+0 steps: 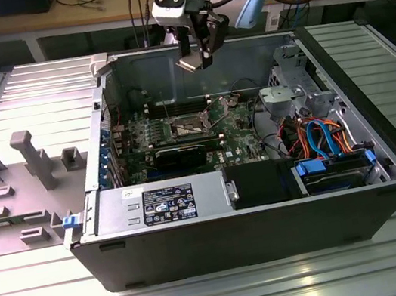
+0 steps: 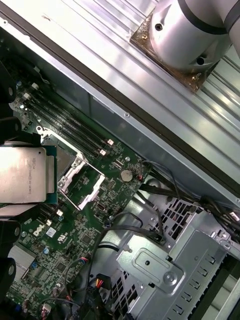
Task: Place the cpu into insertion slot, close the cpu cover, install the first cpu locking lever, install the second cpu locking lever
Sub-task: 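Place the cpu into insertion slot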
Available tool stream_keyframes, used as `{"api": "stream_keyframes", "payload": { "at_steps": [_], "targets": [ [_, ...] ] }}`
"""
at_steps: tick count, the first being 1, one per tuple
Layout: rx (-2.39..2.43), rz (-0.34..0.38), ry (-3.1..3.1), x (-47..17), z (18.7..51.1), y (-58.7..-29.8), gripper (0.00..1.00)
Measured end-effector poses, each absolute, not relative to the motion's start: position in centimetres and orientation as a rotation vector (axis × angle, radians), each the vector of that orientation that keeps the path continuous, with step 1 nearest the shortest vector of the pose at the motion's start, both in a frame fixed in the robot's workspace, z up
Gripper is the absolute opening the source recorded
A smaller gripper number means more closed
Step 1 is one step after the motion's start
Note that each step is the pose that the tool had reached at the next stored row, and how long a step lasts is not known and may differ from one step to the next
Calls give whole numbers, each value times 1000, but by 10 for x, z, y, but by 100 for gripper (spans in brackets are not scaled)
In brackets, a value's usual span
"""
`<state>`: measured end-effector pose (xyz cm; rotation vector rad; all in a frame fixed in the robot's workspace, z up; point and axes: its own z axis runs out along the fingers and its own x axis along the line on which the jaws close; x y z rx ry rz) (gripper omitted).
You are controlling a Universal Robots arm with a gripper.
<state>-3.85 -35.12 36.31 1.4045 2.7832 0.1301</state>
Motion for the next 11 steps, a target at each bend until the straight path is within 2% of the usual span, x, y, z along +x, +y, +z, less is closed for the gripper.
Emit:
{"api": "stream_keyframes", "payload": {
  "at_steps": [11],
  "targets": [
    [1405, 130, 2783, -38, 362, -351, 54]
  ]
}}
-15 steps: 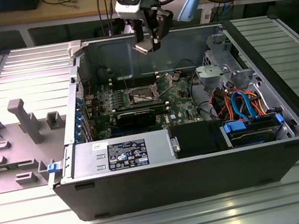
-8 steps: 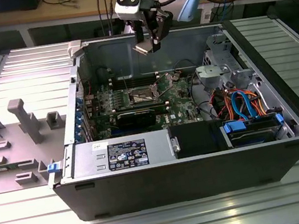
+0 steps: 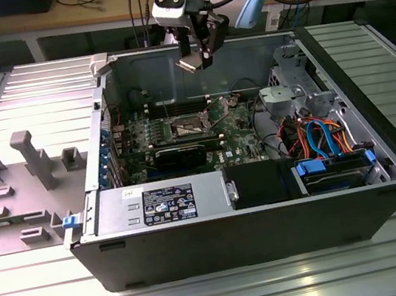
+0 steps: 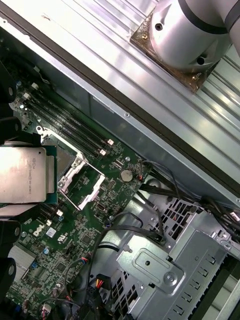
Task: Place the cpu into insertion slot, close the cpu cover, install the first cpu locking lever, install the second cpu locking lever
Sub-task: 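Place the cpu into insertion slot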
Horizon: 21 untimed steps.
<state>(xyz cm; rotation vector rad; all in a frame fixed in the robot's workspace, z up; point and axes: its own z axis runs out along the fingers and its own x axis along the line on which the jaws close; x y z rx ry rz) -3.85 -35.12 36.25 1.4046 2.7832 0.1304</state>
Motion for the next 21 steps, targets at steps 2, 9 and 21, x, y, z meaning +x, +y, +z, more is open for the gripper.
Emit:
{"api": "stream_keyframes", "payload": {
  "at_steps": [2, 9, 21],
  "targets": [
    [1405, 130, 2783, -38, 362, -351, 54],
    [1491, 129, 2735, -38, 361, -351, 54],
    [1706, 125, 2598, -38, 358, -351, 54]
  ]
}}
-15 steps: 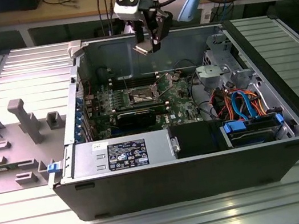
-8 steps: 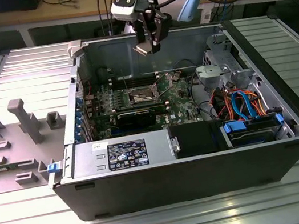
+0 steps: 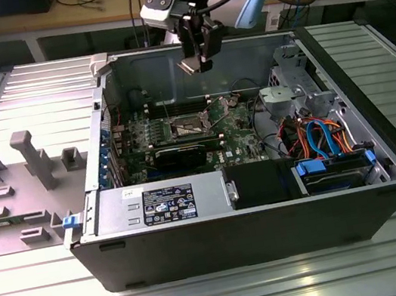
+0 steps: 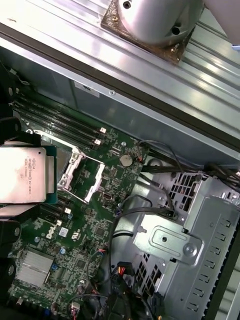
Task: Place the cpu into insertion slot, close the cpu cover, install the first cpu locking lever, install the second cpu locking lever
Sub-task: 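Place the cpu into insertion slot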
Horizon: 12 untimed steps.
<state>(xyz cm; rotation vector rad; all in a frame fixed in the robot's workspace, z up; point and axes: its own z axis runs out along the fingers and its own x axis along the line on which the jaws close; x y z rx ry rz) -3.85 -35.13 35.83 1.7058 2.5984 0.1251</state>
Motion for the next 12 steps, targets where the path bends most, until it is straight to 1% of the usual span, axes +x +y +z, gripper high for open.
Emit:
{"api": "stream_keyframes", "payload": {
  "at_steps": [12],
  "targets": [
    [1758, 124, 2561, -38, 358, -351, 54]
  ]
}}
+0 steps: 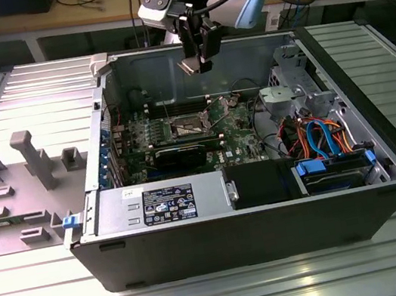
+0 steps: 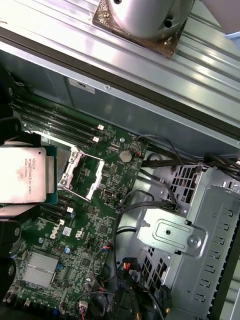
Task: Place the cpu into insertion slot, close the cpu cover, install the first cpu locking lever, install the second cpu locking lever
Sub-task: 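Place the cpu into insertion slot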
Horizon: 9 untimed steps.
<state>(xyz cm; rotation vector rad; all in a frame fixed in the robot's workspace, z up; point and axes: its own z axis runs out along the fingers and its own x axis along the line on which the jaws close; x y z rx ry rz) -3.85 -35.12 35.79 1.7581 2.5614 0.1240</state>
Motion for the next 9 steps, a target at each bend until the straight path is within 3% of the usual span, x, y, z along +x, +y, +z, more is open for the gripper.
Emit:
{"api": "stream_keyframes", "payload": {
  "at_steps": [9],
  "targets": [
    [1857, 122, 2487, -38, 357, -351, 54]
  ]
}}
